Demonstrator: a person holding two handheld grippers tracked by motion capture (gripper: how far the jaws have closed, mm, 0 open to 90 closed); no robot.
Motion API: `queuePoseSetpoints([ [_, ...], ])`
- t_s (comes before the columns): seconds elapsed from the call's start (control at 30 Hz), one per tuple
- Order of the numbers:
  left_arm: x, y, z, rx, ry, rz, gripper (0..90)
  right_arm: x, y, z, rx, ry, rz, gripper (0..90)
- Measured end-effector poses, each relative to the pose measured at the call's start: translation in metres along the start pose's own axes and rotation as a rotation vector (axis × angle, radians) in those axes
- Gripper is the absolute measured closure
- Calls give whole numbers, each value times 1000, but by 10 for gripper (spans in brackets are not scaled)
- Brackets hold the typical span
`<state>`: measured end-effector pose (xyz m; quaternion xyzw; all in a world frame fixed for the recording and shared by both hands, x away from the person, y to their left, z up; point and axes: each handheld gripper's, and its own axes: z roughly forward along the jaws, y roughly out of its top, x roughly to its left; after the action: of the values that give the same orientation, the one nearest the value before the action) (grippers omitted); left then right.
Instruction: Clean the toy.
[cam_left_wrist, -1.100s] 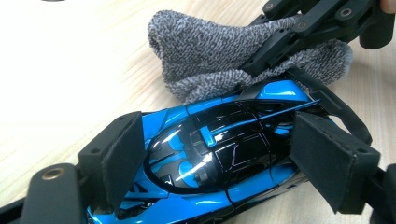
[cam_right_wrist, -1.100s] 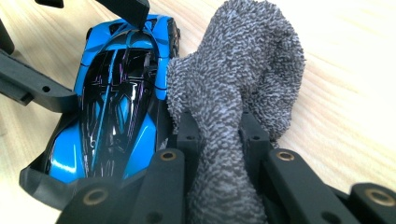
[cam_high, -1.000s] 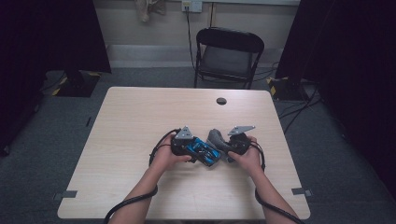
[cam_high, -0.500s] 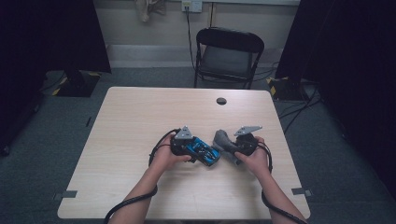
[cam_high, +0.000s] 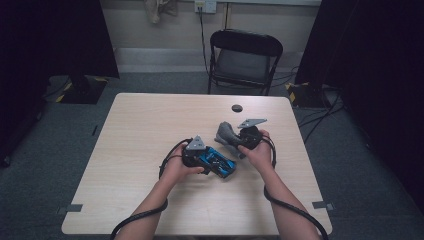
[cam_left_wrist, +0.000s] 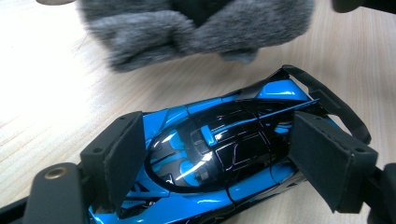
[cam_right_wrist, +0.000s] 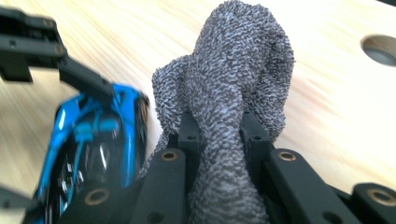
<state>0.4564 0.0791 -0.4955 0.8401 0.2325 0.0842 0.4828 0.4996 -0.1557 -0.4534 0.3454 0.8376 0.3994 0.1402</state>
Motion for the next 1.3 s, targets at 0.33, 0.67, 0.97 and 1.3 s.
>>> queuePoseSetpoints([
  [0.33, 0, -1, 0, -9, -2, -2, 191, 6, 10, 36, 23, -13, -31, 748],
  [0.67, 1, -2, 0, -16, -5, -5, 192, 23, 5, 60, 53, 22, -78, 745],
  [0.97, 0, -2, 0, -14, -3, -6, 192, 24, 1, 54, 59, 43, -81, 745],
  [1.3, 1, -2, 0, -16, -6, -5, 196, 19, -3, 48, 73, 71, -80, 744],
])
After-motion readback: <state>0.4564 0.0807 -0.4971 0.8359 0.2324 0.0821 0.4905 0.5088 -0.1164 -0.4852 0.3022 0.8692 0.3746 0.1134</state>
